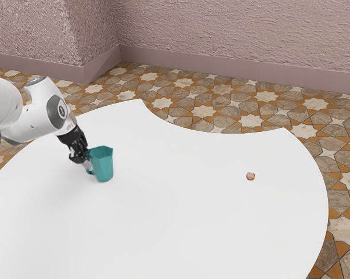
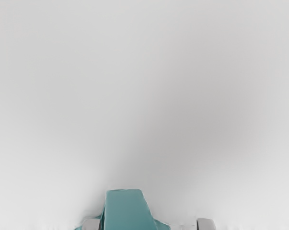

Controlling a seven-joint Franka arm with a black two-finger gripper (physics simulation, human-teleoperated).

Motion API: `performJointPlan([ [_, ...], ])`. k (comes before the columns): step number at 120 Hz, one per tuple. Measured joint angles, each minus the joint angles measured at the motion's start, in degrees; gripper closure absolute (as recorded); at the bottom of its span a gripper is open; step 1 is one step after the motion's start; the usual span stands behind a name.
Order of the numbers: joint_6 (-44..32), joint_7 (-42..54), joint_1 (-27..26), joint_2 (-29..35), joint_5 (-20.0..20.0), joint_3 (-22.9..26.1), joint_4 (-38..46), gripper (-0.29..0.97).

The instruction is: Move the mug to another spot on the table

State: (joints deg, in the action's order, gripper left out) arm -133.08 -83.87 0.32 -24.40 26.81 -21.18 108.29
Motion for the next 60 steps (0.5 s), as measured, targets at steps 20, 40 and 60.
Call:
performJointPlan([
  [20,-0.4,2.6,-0.2,0.3,7.6,0.0,0.1,0.59],
  [40,-1.0,5.1,-1.2,1.5,11.4,-0.1,0.3,0.63],
  [60,-1.2,7.2,-2.2,2.6,13.3,-0.2,0.8,0.69],
])
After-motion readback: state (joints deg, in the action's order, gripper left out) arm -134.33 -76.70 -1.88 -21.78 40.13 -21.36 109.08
